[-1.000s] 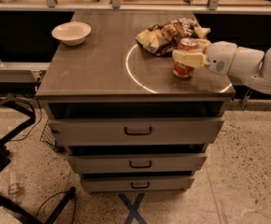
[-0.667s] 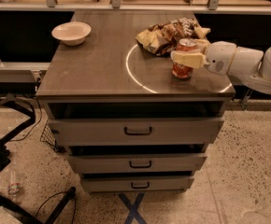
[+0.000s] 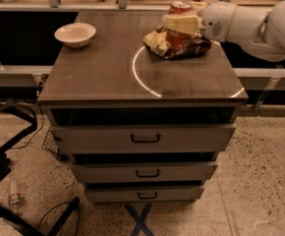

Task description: Place coke can into paper bowl

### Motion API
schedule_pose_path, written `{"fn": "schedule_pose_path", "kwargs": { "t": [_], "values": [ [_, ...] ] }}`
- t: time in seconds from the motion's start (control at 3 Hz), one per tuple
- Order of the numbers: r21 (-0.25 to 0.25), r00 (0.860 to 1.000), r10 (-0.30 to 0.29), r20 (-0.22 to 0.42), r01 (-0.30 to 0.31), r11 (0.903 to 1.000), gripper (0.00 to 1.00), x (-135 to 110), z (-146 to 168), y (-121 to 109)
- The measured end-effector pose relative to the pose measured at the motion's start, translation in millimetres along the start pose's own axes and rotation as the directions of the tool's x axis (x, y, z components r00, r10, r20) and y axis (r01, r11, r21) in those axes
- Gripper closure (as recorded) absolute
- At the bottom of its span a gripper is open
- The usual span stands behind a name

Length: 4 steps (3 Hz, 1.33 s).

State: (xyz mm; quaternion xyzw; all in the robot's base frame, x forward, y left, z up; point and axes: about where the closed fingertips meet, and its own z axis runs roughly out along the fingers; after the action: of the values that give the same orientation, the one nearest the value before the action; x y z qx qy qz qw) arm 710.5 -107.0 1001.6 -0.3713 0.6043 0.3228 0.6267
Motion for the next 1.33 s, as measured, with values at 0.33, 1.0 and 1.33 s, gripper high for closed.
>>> {"fn": "schedule_pose_path", "kwargs": {
  "t": [0.33, 1.0, 1.33],
  "values": [
    [0.04, 1.0, 0.025, 0.015, -0.026, 0.9989, 1.0, -38, 53, -11],
    [0.124, 0.994, 0.079, 0.075, -0.088, 0.9883, 1.0, -61, 175, -20],
    [0.11, 0.989, 0.087, 0.12, -0.101, 0.9888, 1.0, -65, 208, -10]
  ]
}}
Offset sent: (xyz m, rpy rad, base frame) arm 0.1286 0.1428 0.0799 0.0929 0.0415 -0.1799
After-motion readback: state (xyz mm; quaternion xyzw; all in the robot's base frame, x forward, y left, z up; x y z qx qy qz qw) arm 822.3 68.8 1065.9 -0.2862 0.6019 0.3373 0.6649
